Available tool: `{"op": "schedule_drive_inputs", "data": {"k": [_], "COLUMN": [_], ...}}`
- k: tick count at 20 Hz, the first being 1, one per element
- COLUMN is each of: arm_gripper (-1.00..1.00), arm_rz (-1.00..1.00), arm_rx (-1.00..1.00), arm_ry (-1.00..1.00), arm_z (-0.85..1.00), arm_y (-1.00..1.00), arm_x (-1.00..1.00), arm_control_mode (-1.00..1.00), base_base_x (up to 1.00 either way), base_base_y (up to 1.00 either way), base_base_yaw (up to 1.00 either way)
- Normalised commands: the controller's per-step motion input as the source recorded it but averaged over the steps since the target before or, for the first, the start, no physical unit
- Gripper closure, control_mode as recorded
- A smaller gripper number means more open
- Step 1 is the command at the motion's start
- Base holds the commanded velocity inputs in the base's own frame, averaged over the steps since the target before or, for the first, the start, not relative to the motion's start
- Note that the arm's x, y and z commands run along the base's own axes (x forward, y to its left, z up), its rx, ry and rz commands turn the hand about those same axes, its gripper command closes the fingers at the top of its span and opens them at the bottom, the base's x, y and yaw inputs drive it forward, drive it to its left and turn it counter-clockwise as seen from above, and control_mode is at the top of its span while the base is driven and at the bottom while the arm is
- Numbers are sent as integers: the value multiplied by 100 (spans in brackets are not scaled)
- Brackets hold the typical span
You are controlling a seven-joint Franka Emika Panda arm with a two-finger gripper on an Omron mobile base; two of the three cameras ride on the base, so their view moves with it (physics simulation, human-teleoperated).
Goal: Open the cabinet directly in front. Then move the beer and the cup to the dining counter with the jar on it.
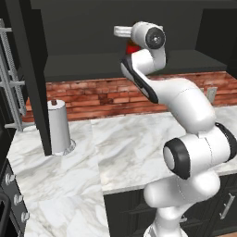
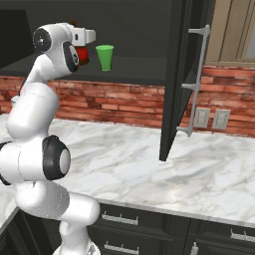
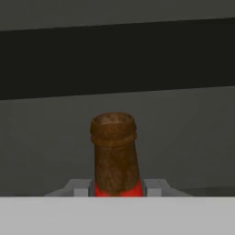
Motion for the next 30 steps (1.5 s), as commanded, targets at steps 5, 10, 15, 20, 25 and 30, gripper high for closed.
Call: {"op": "schedule_drive_inputs", "data": {"k": [5,10,15,20,25,30], "arm_gripper": [100,100,100,100,100,100], "arm_rz": [0,0,0,0,-1,0], "arm_rx": [5,11,4,2,0,0], "arm_ry": [-7,9,8,3,0,-8], "arm_z": [51,12,-55,-84,-97,-36], "arm_y": [-1,-2,0,0,-54,-100], "arm_x": [-100,-100,-100,-100,-100,-88], "arm_control_mode": [-100,-100,-100,-100,-100,-100], "base_base_x": [0,0,0,0,0,0], "base_base_y": [0,0,0,0,0,0], "base_base_yaw": [0,0,0,0,0,0]}}
